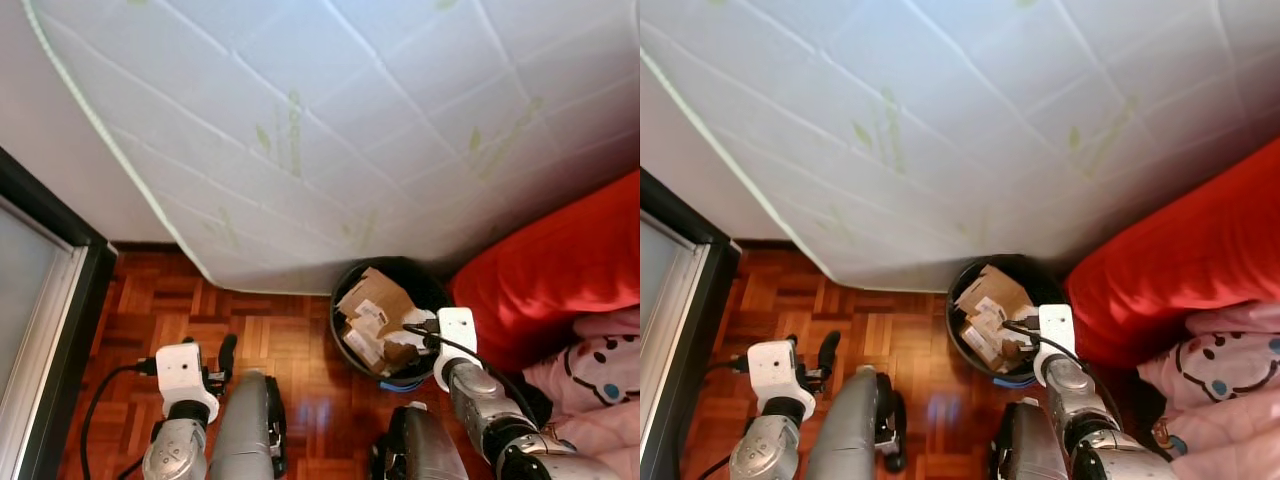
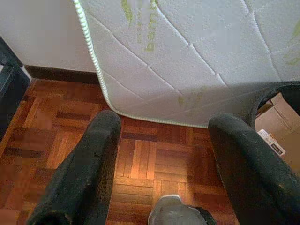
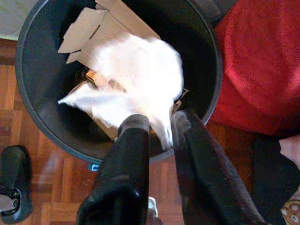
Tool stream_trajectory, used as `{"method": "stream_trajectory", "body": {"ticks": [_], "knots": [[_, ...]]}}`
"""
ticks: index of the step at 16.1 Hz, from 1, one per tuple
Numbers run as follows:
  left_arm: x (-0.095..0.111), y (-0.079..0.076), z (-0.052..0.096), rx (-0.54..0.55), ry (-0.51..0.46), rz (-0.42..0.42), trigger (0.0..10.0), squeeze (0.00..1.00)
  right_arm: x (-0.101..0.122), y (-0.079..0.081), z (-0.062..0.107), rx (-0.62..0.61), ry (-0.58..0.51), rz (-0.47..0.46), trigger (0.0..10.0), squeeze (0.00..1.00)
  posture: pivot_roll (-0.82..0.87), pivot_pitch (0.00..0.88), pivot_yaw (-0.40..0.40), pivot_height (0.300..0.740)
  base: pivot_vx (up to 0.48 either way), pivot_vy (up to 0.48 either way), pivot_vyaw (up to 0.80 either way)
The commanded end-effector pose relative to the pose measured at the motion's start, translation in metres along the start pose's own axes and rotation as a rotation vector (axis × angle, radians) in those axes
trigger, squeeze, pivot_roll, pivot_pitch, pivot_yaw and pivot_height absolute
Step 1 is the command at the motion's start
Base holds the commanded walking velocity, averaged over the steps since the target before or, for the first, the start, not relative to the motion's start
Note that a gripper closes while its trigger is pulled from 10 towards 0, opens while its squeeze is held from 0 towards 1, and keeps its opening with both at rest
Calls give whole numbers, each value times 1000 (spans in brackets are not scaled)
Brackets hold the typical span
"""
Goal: Clean up the room
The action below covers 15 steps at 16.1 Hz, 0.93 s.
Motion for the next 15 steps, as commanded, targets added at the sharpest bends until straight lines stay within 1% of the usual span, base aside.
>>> {"method": "stream_trajectory", "body": {"ticks": [1, 7, 9, 10, 11, 13, 14, 15], "knots": [[-9, 0, 7, 4, 41, 14, 10000, 0, -14, -6, 2, -20, 37, -6, 10000, 1000, 197, 370, -52, 646, 0, 0, 0], [-6, 0, 7, 2, 55, 14, 10000, 0, -16, -12, 3, -46, 34, 3, 10000, 1000, 200, 362, -50, 646, 0, 0, 0], [-6, 0, 7, -1, 59, 14, 10000, 0, -15, -11, 3, -43, 32, 5, 10000, 1000, 203, 359, -48, 646, 0, 0, 0], [-8, -1, 4, -6, 67, 16, 10000, 0, -14, -10, 3, -25, 20, -43, 10000, 0, 197, 338, -50, 646, 0, 0, 0], [-12, 0, 3, -10, 81, 13, 10000, 0, -15, -11, 3, -22, 14, -62, 10000, 0, 191, 326, -51, 646, 0, 0, 0], [-24, 5, -1, -3, 129, 3, 10000, 0, -12, -12, 6, 26, -48, -153, 10000, 0, 171, 293, -49, 646, 0, 0, 0], [-26, 6, -3, -2, 138, 1, 10000, 0, -14, -17, 7, 34, -64, -171, 10000, 0, 165, 279, -47, 655, 0, 0, 0], [-28, 6, -8, -3, 146, 0, 10000, 0, -19, -26, 10, 27, -77, -191, 10000, 0, 159, 268, -47, 670, 0, 0, 0]]}}
Point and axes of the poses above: a point about 5 cm out from each wrist's last joint towards the gripper, its own z axis pointing back from the gripper into the wrist, its own x axis along the axis of the wrist's last joint, y = z × x, the point moved 4 cm from there along -z, pointing out of the wrist towards the gripper, and after that the axes turned 8 degrees about -z, right-handed, at the moved point
